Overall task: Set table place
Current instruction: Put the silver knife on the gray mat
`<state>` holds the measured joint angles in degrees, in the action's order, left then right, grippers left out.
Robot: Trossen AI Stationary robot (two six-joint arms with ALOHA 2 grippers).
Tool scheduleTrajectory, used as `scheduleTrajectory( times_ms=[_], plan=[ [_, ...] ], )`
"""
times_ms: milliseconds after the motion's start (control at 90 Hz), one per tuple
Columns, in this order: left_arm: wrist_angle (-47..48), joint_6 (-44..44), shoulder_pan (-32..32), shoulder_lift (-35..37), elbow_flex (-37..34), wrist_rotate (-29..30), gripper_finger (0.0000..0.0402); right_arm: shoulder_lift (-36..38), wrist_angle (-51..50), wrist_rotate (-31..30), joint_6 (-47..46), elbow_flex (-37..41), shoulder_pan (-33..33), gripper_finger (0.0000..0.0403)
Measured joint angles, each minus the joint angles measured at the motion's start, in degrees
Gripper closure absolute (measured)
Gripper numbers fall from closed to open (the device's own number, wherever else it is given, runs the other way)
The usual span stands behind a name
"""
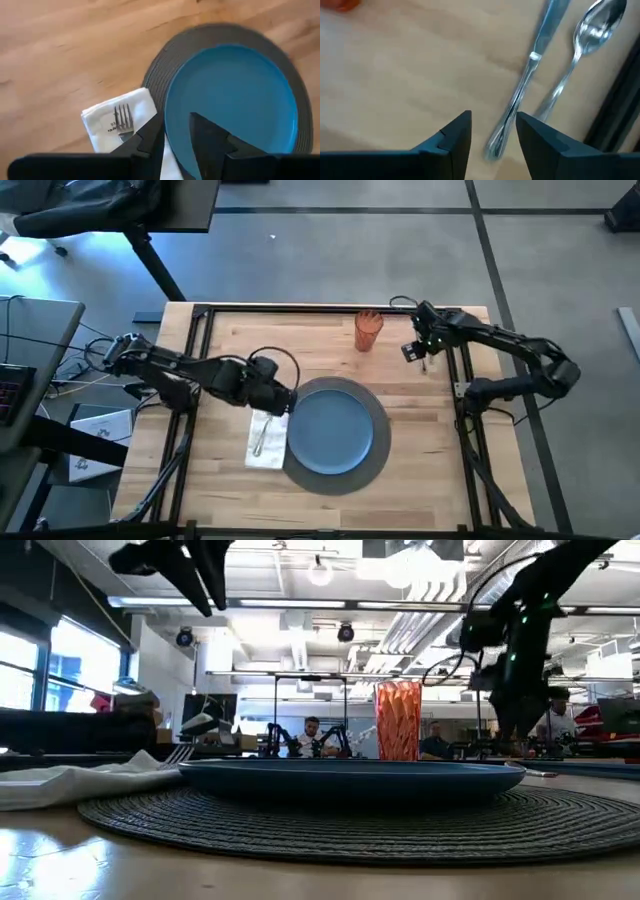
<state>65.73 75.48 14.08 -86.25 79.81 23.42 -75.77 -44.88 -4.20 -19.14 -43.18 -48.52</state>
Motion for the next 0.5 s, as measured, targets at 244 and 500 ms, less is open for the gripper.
scheduleTrajectory(
  times_ms=[244,500],
  plan=[
    [1.53,-7.58,-1.22,1.35,0.56,-6.32,0.0326,-9.1,4.65,-0.06,-1.54,0.02,-3.9,0.0287],
    [4.01,-11.03,-2.81,9.46,1.05,-1.44,0.0326,-13.13,3.91,-0.19,-2.03,-0.04,-5.63,0.0317]
  ],
)
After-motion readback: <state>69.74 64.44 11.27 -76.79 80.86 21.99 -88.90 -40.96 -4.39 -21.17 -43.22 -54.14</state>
